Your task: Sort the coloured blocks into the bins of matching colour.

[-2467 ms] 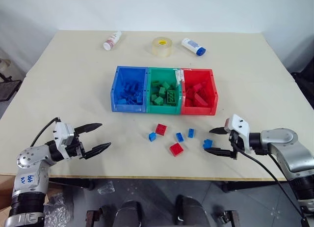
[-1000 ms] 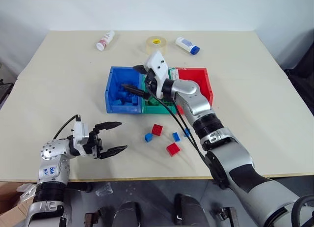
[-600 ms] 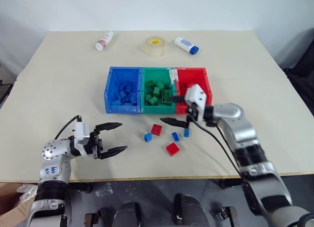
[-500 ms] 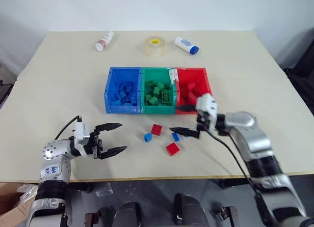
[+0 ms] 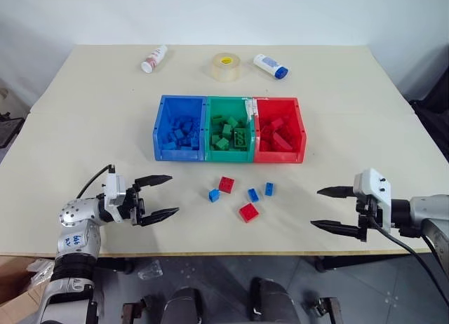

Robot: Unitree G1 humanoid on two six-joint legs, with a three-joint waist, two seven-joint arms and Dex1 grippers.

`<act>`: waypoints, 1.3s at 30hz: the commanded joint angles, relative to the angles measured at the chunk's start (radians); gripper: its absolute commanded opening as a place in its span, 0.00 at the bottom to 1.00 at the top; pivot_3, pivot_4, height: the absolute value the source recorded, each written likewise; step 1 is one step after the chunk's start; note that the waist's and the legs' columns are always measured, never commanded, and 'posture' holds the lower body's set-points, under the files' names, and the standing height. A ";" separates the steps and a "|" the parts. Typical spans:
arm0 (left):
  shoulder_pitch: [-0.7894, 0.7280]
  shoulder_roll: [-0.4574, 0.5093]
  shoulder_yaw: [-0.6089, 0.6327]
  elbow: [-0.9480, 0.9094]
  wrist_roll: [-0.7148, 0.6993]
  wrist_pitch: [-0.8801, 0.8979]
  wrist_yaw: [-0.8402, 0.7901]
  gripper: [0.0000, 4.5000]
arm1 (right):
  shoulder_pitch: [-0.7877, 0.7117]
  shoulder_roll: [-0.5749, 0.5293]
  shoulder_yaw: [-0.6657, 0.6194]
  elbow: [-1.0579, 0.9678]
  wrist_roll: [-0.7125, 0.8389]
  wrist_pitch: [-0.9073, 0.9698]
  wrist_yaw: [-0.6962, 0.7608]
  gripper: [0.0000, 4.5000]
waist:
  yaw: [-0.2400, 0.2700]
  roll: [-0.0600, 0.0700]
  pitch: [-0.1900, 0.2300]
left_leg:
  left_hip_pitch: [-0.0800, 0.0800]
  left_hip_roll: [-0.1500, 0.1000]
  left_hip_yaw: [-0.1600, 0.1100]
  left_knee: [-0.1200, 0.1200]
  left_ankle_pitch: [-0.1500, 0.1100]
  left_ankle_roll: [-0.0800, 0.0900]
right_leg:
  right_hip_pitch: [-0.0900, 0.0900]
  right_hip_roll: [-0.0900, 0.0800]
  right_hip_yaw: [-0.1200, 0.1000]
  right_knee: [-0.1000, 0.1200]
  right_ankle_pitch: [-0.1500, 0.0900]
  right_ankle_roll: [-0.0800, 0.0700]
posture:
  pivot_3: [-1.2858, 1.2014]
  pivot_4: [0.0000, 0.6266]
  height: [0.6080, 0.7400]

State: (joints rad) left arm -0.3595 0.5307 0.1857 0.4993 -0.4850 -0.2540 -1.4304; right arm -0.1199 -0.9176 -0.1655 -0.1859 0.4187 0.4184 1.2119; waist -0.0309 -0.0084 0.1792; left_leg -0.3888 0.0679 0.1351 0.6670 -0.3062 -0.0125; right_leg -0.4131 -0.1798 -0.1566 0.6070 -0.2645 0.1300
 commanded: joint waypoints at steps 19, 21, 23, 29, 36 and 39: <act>0.082 0.008 0.024 -0.166 -0.029 0.042 0.055 1.00 | -0.403 0.265 0.340 0.373 -0.204 -0.095 -0.065 0.64 | 0.001 0.000 0.000 | -0.001 0.000 0.000 0.001 0.000 0.000 | 0.000 0.000 0.000 0.001 0.000 0.000 | 0.52 0.24 1.00; 0.095 0.010 0.027 -0.179 -0.032 0.047 0.057 1.00 | -0.399 0.261 0.331 0.362 -0.200 -0.090 -0.069 0.49 | 0.002 0.000 0.000 | -0.001 0.000 0.000 0.001 0.000 0.000 | 0.000 0.000 0.000 0.001 0.000 0.000 | 0.52 0.24 1.00; 0.105 0.011 0.030 -0.187 -0.034 0.049 0.060 1.00 | -0.388 0.254 0.315 0.331 -0.189 -0.083 -0.074 0.33 | 0.002 0.000 0.000 | -0.001 0.000 0.000 0.001 0.000 0.000 | 0.000 0.000 0.000 0.001 0.000 0.000 | 0.52 0.24 1.00; 0.122 0.007 0.033 -0.213 -0.042 0.055 0.066 1.00 | -0.405 0.273 0.272 0.209 -0.131 -0.033 -0.092 0.32 | 0.003 0.000 0.000 | -0.001 0.000 0.000 0.001 0.000 0.000 | 0.000 0.000 0.000 0.001 0.000 0.000 | 0.52 0.24 1.00; 0.123 0.005 0.027 -0.234 -0.045 0.063 0.065 1.00 | -0.639 0.474 0.341 0.271 -0.139 -0.016 -0.162 0.32 | -0.014 0.000 0.000 | -0.001 0.001 0.000 0.000 0.000 -0.001 | -0.001 0.000 0.000 0.003 0.000 -0.001 | 0.52 0.24 1.00; 0.113 0.006 0.027 -0.229 -0.043 0.064 0.066 1.00 | -0.752 0.588 0.360 0.407 -0.171 -0.090 -0.197 0.32 | -0.018 0.000 0.000 | -0.001 0.001 0.000 0.001 0.000 -0.001 | -0.001 0.000 0.000 0.003 -0.001 -0.001 | 0.52 0.24 1.00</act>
State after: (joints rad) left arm -0.2397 0.5273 0.2003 0.2867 -0.5090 -0.1865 -1.3664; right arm -0.8407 -0.3488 0.1941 0.1840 0.2548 0.3731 1.0333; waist -0.0485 -0.0084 0.1792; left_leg -0.3898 0.0684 0.1351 0.6676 -0.3058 -0.0132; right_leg -0.4144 -0.1796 -0.1571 0.6101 -0.2649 0.1291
